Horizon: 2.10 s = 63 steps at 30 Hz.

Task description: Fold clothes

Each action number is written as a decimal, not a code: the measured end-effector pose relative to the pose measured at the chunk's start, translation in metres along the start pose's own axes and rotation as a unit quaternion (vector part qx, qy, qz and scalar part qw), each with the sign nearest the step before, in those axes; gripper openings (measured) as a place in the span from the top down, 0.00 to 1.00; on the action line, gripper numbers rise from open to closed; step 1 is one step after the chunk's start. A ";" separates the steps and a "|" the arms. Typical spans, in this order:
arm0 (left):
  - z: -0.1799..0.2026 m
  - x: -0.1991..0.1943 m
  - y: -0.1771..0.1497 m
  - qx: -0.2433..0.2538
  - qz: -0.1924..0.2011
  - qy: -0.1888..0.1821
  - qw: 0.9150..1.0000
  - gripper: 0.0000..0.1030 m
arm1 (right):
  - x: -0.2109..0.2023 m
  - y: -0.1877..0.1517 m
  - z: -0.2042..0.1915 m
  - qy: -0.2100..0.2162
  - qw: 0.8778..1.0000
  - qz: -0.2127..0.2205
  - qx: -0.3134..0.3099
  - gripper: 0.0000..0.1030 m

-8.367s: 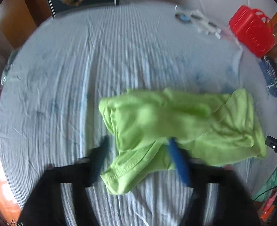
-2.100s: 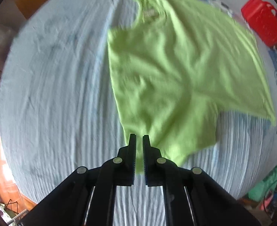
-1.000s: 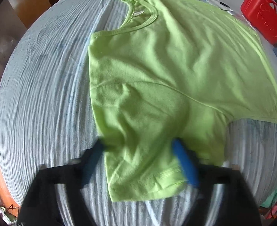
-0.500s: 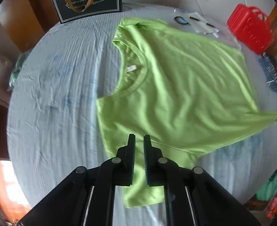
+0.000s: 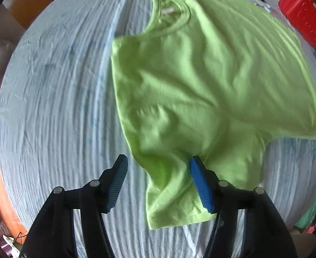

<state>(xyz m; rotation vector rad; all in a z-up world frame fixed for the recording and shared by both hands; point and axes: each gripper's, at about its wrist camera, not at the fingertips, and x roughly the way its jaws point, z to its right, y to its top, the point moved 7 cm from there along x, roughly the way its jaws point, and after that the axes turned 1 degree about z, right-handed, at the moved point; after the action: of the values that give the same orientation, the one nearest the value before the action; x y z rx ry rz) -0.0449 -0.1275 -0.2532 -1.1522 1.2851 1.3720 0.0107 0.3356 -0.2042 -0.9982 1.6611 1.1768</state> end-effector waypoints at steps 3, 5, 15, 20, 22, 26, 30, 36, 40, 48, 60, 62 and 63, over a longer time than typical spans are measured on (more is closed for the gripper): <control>0.010 -0.004 -0.004 0.007 0.011 -0.006 1.000 0.81 | 0.002 -0.002 -0.002 0.001 1.000 -0.001 -0.005 0.95; 0.016 -0.011 -0.003 0.013 0.014 -0.014 1.000 0.97 | 0.001 -0.002 -0.003 0.001 1.000 -0.001 -0.010 0.95; 0.021 -0.076 0.086 -0.001 0.073 -0.104 0.992 0.97 | -0.017 0.048 -0.007 0.000 0.999 0.027 -0.028 0.95; 0.031 -0.067 0.144 -0.023 0.061 -0.114 0.991 0.97 | -0.011 0.095 -0.002 0.007 0.999 0.030 -0.011 0.95; 0.026 -0.051 0.173 -0.034 0.048 -0.108 0.992 0.97 | -0.002 0.111 0.001 0.010 1.000 0.023 -0.002 0.95; 0.020 -0.034 0.203 -0.030 0.023 -0.064 0.997 0.89 | 0.014 0.135 0.013 0.014 0.999 0.012 0.032 0.77; 0.003 -0.052 0.211 -0.019 0.063 -0.039 0.997 0.31 | 0.008 0.138 0.026 0.015 0.998 0.029 0.061 0.71; -0.023 -0.050 0.179 0.002 0.079 0.016 0.997 0.25 | -0.001 0.104 0.038 0.012 0.997 0.024 0.074 0.71; -0.032 -0.020 0.148 0.005 0.052 0.043 0.998 0.25 | 0.007 0.079 0.037 -0.004 0.998 0.004 0.068 0.71; -0.032 0.014 0.137 -0.034 0.038 0.036 0.998 0.36 | 0.027 0.077 0.017 -0.027 0.999 0.007 0.039 0.67; -0.059 0.010 0.122 -0.080 0.007 0.029 0.996 0.87 | 0.002 0.075 0.032 -0.153 0.987 -0.029 -0.034 0.95; -0.058 0.018 0.119 -0.085 -0.005 0.016 0.996 0.85 | 0.011 0.066 0.052 -0.150 0.988 -0.046 0.001 0.95; -0.058 0.012 0.120 -0.082 0.003 0.012 0.997 0.80 | 0.010 0.062 0.057 -0.149 0.988 -0.045 0.016 0.95</control>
<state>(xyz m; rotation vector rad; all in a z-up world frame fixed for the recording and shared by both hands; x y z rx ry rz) -0.1620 -0.1909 -0.2472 -1.2811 1.2114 1.4937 -0.0391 0.4040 -0.2075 -0.8236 1.3792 1.1728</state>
